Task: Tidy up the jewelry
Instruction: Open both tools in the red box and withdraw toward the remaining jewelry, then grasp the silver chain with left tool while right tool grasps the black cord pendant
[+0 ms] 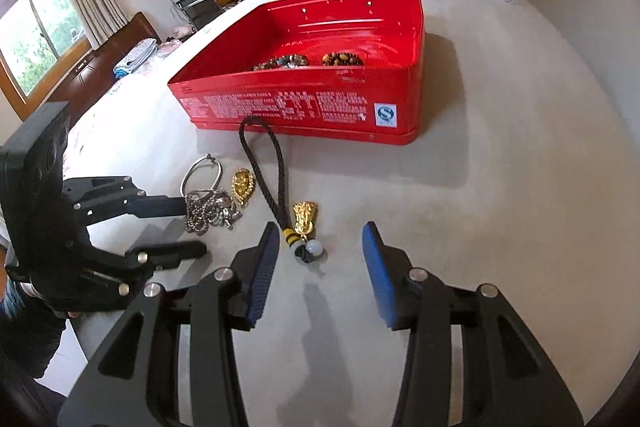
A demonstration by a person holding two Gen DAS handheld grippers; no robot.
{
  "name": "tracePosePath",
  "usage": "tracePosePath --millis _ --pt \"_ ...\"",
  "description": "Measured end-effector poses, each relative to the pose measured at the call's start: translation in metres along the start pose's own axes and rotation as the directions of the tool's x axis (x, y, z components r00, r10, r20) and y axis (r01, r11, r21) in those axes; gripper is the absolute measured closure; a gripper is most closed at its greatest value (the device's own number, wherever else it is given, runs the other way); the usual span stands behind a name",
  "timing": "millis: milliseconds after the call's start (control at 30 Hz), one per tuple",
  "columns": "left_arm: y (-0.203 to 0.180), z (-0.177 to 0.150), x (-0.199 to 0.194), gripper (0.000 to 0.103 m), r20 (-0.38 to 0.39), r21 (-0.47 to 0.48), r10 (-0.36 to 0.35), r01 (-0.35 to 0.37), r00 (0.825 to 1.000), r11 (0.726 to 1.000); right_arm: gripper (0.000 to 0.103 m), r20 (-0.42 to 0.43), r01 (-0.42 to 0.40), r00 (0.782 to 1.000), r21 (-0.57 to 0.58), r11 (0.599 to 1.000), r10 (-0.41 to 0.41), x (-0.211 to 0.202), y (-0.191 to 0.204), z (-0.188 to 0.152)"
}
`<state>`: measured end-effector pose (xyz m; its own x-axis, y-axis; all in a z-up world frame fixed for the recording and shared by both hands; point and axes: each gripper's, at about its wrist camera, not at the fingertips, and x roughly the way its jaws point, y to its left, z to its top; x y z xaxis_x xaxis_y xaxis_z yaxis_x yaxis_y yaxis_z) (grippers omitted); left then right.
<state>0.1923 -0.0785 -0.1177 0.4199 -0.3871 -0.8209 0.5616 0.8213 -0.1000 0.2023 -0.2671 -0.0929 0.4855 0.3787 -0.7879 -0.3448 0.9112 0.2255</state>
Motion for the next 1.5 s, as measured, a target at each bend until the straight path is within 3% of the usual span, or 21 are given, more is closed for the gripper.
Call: tracePosePath --millis 67,367,1033,1133,1200,1233,1300,1367,1433,1500 --pt "0.002 0.001 0.000 0.082 -0.001 -0.011 -0.009 0.009 1.000 1.000 0.060 -0.004 -0.002 1.000 0.006 1.000 0.002 0.002 -0.002 -0.001" --pt "0.002 -0.013 -0.013 0.088 0.013 -0.041 -0.002 0.002 1.000 0.999 0.060 0.000 -0.009 1.000 0.004 1.000 0.009 0.000 -0.003 -0.004" --pt "0.027 -0.032 -0.032 0.089 0.028 -0.083 0.052 -0.050 0.998 0.995 0.060 -0.038 0.048 0.998 -0.125 0.991 -0.053 0.038 0.028 0.007" --pt "0.028 -0.032 -0.030 0.089 0.020 -0.089 0.055 -0.053 0.998 0.995 0.069 -0.040 0.070 0.996 -0.158 0.985 -0.078 0.043 0.032 0.010" --pt "0.026 -0.033 -0.031 0.089 0.019 -0.078 0.054 -0.053 0.998 0.996 0.085 -0.045 0.080 0.995 -0.164 0.983 -0.089 0.043 0.033 0.010" --pt "0.024 -0.032 -0.031 0.088 0.017 -0.071 0.052 -0.051 0.998 0.996 0.086 -0.051 0.076 0.995 -0.164 0.984 -0.085 0.041 0.033 0.008" --pt "0.020 -0.032 -0.034 0.085 0.021 -0.051 0.058 -0.057 0.998 0.997 0.086 -0.053 0.077 0.995 -0.164 0.983 -0.087 0.039 0.032 0.005" --pt "0.018 -0.032 -0.035 0.055 0.024 -0.046 0.066 -0.065 0.998 0.997 0.086 -0.051 0.081 0.995 -0.165 0.983 -0.091 0.038 0.031 0.003" --pt "0.019 -0.031 -0.038 0.046 0.038 -0.056 0.084 -0.082 0.996 0.995 0.086 -0.051 0.081 0.995 -0.160 0.984 -0.090 0.037 0.032 0.002" --pt "0.019 -0.029 -0.036 0.045 0.033 -0.055 0.059 -0.057 0.998 0.997 0.086 -0.052 0.076 0.995 -0.152 0.985 -0.085 0.037 0.031 0.002"
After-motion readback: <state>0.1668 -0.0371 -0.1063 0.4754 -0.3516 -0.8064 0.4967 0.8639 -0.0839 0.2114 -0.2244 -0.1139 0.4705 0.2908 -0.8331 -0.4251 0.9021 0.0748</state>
